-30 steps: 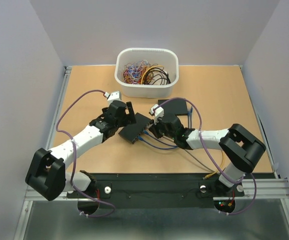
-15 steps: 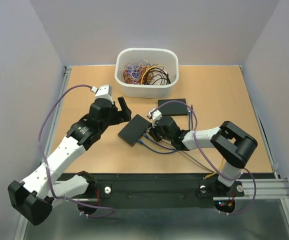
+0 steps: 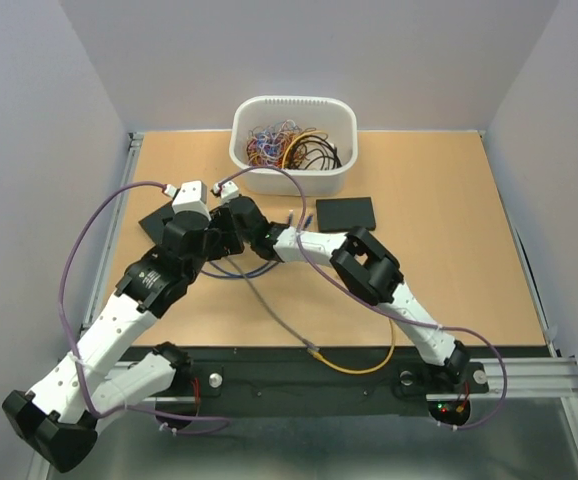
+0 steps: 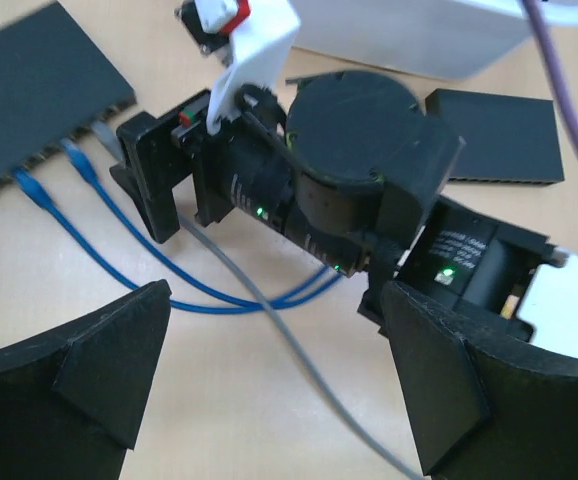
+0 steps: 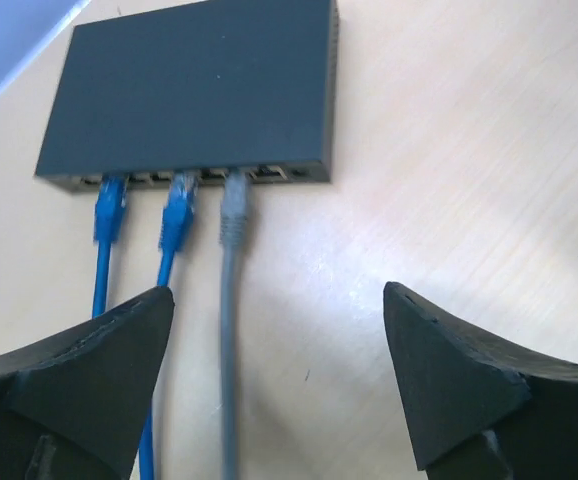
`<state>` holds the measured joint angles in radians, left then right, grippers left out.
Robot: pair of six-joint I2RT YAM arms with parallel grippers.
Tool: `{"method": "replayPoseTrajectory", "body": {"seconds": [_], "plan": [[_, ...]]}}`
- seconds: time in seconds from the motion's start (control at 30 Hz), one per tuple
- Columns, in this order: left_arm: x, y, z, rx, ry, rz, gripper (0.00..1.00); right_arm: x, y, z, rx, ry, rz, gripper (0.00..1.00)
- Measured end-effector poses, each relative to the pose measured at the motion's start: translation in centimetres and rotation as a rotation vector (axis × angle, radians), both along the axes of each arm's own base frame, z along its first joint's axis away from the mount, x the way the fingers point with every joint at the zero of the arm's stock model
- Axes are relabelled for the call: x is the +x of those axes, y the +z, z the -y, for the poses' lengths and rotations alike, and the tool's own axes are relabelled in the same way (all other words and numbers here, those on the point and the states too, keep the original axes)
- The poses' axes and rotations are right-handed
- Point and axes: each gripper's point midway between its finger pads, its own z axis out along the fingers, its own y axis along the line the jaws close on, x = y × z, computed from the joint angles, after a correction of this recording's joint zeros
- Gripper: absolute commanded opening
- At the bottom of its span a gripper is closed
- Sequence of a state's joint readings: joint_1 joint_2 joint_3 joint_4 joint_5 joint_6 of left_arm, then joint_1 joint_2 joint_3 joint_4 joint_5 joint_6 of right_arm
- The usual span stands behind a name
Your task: Insert the plug into the switch port
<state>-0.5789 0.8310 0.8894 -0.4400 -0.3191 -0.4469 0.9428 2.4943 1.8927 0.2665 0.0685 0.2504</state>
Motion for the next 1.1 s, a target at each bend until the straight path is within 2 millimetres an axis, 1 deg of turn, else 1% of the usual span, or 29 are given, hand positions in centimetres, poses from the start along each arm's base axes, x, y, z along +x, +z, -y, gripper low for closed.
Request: {"method": "replayPoseTrajectory", "body": {"seconds": [0.07,0.13,0.17,0.2,0.23,0.3,0.33,0.37,0.43,0.47,0.5,0.57,0.6,0.63,0.67,0.7,0.73,0.77,0.87,0.9,0.97,1.03,1.07,1.1], "plan": [[0.0,-0.4,-0.2,0.010,0.003,-0.008,0.99,0.2,0.8,0.0,0.006,-0.017,0.001,0.92],[0.0,-0.5,-0.3,0.015,0.004,-0.007,0.99,0.1,1.6,0.9,-0.001,-0.041,0.004,0.92],[0.0,-0.5,-0.3,0.016,0.003,-0.007,0.99,-0.2,1.8,1.8,-0.013,-0.057,0.003,0.92],[0.0,-0.6,-0.3,0.019,0.003,-0.008,0.99,-0.7,2.0,3.1,-0.032,-0.071,0.001,0.92],[0.0,-0.7,-0.4,0.020,0.003,-0.008,0.99,-1.5,1.9,5.1,-0.070,-0.094,-0.002,0.93],[0.1,-0.8,-0.4,0.023,0.001,-0.009,0.99,-2.6,3.3,8.0,-0.091,-0.130,0.017,0.94],[0.1,-0.9,-0.4,0.024,-0.001,-0.009,0.99,-3.3,3.4,9.6,-0.113,-0.149,0.018,0.95],[0.1,-1.0,-0.3,0.025,-0.004,-0.011,0.99,-4.0,4.8,11.9,-0.125,-0.183,0.036,0.95],[0.0,-1.1,-0.2,0.025,-0.009,-0.012,0.99,-4.9,6.3,14.7,-0.134,-0.228,0.065,0.95],[0.0,-1.1,-0.2,0.024,-0.012,-0.012,0.99,-5.4,7.3,16.8,-0.146,-0.268,0.084,0.95],[0.0,-1.1,-0.1,0.023,-0.015,-0.011,0.99,-5.8,8.1,17.7,-0.143,-0.283,0.094,0.95],[0.1,-1.0,0.0,0.019,-0.022,-0.008,0.99,-6.9,9.5,20.9,-0.146,-0.335,0.115,0.94],[0.1,-0.9,0.1,0.017,-0.026,-0.006,0.99,-7.4,9.7,22.1,-0.150,-0.354,0.118,0.93],[0.1,-0.9,0.2,0.015,-0.030,-0.004,0.99,-7.8,9.7,23.0,-0.154,-0.366,0.118,0.92],[0.1,-0.8,0.3,0.012,-0.035,-0.002,0.99,-8.8,9.1,24.8,-0.168,-0.387,0.108,0.90],[0.1,-0.8,0.4,0.013,-0.038,-0.002,0.99,-9.5,8.5,26.1,-0.189,-0.399,0.097,0.89],[0.2,-0.9,0.5,0.011,-0.043,-0.003,0.99,-10.1,7.6,27.0,-0.206,-0.405,0.085,0.88],[0.2,-0.9,0.6,0.013,-0.048,-0.005,0.99,-11.1,6.5,28.4,-0.227,-0.412,0.063,0.84],[0.3,-1.2,0.8,0.016,-0.056,-0.015,0.99,-13.2,3.5,31.0,-0.289,-0.417,0.002,0.78],[0.3,-1.3,0.8,0.019,-0.058,-0.018,0.99,-13.8,2.8,31.7,-0.301,-0.420,-0.015,0.78],[0.3,-1.4,0.9,0.020,-0.060,-0.020,0.99,-14.3,2.2,32.3,-0.309,-0.425,-0.034,0.77],[0.4,-1.4,0.9,0.019,-0.063,-0.020,0.99,-14.7,1.6,32.9,-0.319,-0.431,-0.050,0.72],[0.4,-1.4,1.0,0.020,-0.065,-0.021,0.99,-14.8,1.5,32.9,-0.320,-0.434,-0.053,0.68],[0.4,-1.5,1.0,0.021,-0.065,-0.022,0.99,-14.8,1.4,33.0,-0.320,-0.437,-0.059,0.67]]}}
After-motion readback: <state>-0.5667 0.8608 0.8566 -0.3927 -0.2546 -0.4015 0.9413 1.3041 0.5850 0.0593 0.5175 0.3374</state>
